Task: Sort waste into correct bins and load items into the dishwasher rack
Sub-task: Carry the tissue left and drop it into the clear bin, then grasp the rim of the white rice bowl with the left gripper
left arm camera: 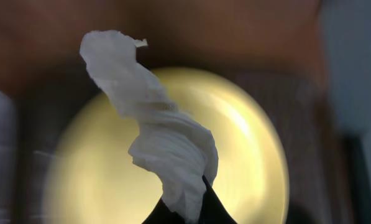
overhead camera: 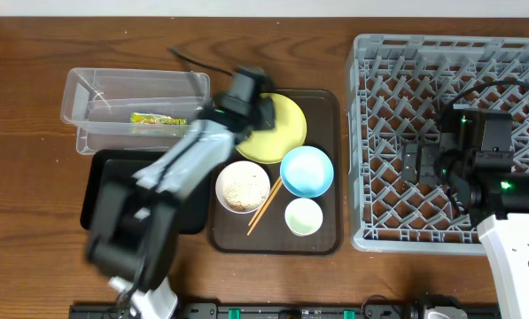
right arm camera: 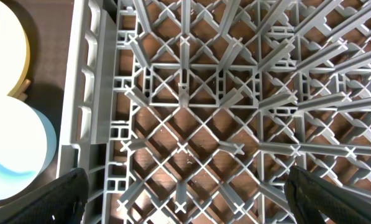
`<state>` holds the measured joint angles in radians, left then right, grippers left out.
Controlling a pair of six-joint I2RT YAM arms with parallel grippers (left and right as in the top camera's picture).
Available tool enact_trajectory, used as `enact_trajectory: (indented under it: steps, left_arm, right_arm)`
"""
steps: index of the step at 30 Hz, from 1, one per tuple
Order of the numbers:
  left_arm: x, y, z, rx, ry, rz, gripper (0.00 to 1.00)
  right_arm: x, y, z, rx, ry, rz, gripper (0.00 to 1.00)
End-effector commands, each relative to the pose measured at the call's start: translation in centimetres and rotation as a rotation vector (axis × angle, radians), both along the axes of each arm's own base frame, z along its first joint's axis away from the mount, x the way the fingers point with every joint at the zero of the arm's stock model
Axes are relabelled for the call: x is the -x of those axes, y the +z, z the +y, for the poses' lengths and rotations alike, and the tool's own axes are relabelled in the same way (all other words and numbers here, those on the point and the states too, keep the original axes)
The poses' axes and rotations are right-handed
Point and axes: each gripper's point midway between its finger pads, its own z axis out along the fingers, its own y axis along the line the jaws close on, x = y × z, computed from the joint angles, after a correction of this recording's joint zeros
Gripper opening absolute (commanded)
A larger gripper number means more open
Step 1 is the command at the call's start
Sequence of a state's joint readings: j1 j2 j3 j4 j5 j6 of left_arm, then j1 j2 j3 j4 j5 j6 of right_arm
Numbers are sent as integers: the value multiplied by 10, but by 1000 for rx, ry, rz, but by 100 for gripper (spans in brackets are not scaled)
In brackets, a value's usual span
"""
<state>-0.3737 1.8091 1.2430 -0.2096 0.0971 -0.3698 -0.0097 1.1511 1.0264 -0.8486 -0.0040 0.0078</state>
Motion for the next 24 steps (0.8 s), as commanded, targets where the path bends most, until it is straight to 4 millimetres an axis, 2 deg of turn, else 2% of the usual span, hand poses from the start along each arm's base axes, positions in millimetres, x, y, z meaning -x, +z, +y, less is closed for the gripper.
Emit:
enact_trajectory:
  steps: [1, 3, 5, 7, 10, 12, 14, 17, 19, 21, 24]
  left_arm:
    - [-14, 61, 59, -7, 150, -129, 6]
    - [-17, 75, 92, -17, 227, -152, 6]
    - [-18, 79, 120, -20, 285, -152, 8]
    - [-17, 74, 144, -31, 337, -128, 22]
    - [-13, 58, 162, -48, 373, -69, 49]
    - [-9, 48, 168, -58, 383, -33, 56]
    - [-6, 45, 169, -62, 385, -17, 56]
    - [-1, 54, 166, -53, 377, -19, 55]
    - [9, 61, 152, -25, 332, -3, 51]
    - [24, 62, 129, 10, 261, 39, 50]
    - [54, 47, 98, -13, 175, 153, 50]
  right_arm:
    - [-4, 9, 1, -5, -4, -24, 99]
    - [-4, 9, 1, -5, -4, -24, 99]
    - [-4, 9, 1, -5, -4, -25, 99]
    - [-4, 9, 1, -6, -4, -26, 99]
    - [-4, 9, 1, -6, -4, -25, 99]
    - [-4, 9, 1, -6, -4, -24, 99]
    - [-3, 9, 1, -6, -4, -23, 99]
    - [-3, 9, 1, -6, -4, -23, 99]
    - [-3, 9, 1, -6, -4, -23, 99]
    - [-4, 9, 1, -6, -4, -23, 99]
    - [-4, 9, 1, -6, -4, -23, 99]
